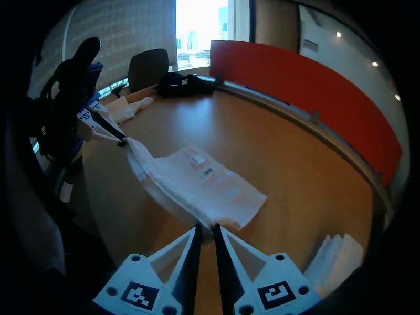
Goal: Fold towel
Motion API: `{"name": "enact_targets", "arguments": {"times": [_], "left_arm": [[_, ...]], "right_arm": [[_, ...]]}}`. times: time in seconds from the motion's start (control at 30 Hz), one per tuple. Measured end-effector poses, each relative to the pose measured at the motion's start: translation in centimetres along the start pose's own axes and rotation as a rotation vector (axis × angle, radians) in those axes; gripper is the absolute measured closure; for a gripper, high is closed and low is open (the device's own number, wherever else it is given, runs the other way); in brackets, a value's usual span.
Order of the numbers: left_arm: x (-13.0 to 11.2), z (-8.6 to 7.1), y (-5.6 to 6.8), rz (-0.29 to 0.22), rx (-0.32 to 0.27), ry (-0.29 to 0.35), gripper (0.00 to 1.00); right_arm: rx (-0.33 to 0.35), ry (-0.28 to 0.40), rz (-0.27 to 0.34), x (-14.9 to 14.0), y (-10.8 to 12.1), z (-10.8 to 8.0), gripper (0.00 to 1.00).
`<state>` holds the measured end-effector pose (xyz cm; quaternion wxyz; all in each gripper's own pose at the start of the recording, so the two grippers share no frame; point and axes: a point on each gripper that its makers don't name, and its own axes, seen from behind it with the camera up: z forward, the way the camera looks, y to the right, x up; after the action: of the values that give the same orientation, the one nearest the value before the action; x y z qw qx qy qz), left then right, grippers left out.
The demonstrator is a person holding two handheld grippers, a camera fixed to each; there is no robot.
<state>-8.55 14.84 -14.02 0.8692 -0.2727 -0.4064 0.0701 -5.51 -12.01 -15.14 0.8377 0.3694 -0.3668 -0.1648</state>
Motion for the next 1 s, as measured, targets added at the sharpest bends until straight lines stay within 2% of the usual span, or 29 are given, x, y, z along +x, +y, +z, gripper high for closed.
{"name": "enact_targets", "arguments": {"times": [0.3, 0.6, 1.0], "left_arm": [[1.1, 1.1, -1.0, -0.005, 0.014, 0.007, 0.84], [2.4, 3.6, -2.7, 0.008, 0.043, 0.013, 0.84], [3.4, 6.8, -4.6, -0.019, 0.06, 0.013, 0.84]], "right_arm": [[-0.008, -0.014, -0.011, 0.2, 1.0, 1.0, 0.82], [-0.027, -0.037, -0.012, 0.2, 3.1, 3.4, 0.82], [-0.04, -0.052, 0.019, 0.0, 5.3, 5.8, 0.82]]}}
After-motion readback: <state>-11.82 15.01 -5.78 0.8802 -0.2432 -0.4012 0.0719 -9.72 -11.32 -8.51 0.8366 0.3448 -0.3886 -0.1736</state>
